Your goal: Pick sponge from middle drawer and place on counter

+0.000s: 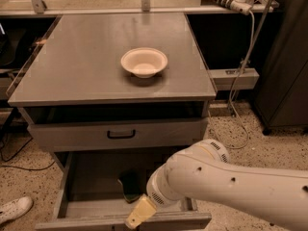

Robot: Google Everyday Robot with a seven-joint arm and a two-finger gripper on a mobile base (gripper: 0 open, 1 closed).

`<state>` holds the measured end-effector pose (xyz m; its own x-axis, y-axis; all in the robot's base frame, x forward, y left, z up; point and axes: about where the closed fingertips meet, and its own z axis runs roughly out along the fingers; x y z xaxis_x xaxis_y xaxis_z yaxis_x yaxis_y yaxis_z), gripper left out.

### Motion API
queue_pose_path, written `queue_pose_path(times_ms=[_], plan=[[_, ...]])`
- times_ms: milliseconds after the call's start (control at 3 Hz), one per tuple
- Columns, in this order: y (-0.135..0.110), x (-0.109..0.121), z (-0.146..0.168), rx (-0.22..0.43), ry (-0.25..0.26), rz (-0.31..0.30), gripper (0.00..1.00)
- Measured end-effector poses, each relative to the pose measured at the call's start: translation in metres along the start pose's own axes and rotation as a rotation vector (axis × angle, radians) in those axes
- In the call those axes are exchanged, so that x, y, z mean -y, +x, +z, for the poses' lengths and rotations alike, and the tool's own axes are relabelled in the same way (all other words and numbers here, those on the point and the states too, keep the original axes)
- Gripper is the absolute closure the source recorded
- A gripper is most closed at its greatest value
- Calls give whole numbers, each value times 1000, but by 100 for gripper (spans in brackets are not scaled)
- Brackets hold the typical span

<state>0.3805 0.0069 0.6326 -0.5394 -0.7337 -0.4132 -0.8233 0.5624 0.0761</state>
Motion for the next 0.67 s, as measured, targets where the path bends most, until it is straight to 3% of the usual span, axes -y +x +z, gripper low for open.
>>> queue_pose_path(times_ms=[333,667], plan=[[-7,10,27,45,25,25,0],[-10,16,54,58,-14,88,0]])
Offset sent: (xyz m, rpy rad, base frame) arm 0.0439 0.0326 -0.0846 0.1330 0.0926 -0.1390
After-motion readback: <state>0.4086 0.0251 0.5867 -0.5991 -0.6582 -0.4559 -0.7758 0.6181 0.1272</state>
